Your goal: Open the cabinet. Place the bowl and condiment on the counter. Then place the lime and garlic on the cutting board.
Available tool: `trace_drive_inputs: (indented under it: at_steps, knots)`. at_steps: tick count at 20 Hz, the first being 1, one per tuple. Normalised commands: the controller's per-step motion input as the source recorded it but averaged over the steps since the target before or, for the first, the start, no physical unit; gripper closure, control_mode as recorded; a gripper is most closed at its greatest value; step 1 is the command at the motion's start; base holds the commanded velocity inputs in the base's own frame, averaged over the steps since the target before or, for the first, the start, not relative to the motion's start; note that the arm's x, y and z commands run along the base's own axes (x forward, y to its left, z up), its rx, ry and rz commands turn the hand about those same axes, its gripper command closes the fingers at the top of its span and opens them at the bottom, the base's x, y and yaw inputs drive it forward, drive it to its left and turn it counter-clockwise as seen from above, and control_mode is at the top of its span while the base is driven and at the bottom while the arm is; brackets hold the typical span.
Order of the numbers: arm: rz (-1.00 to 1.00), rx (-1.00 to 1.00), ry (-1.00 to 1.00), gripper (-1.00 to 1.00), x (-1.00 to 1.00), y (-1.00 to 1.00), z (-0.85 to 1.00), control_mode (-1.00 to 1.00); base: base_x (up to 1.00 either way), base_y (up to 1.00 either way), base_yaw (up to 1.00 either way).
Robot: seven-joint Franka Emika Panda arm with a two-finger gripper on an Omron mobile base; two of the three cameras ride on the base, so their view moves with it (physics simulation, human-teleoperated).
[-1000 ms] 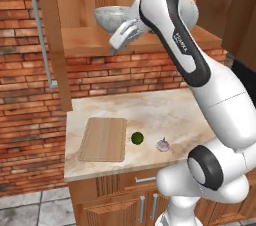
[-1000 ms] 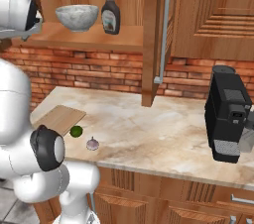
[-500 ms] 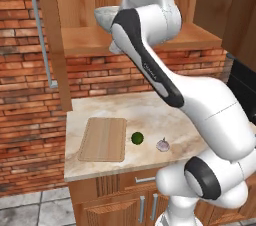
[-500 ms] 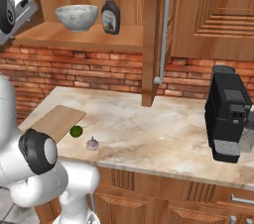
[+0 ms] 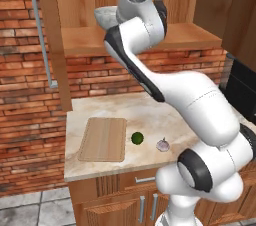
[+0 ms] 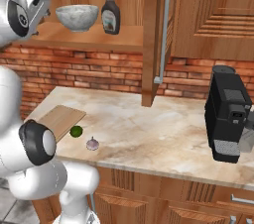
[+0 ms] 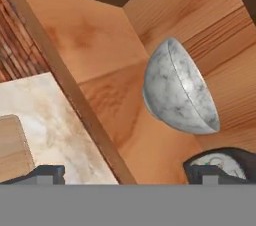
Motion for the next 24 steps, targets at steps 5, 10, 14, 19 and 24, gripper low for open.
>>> trace_drive_inputs:
  at_steps: [5,10,14,19,24]
  knots:
    - [-0.13,-0.01,0.00,-1.00,0.99,0.00,0.00,-1.00,0.00,0.00,0.00]
    - [-0.05,-0.01,-0.02,-1.00,0.71,-0.01,0.00,-1.00,0.00,0.00,0.00]
    - [-0.01,0.00,0.00,-1.00,0.53,0.00,-0.01,-1.00,0.00,0.00,0.00]
    - [0.00,0.00,0.00,-1.00,0.49,-0.01,-0.07,-1.00,0.00,0.00,0.00]
    - [0.00,0.00,0.00,-1.00,0.35,-0.11,-0.05,-1.00,0.00,0.00,0.00]
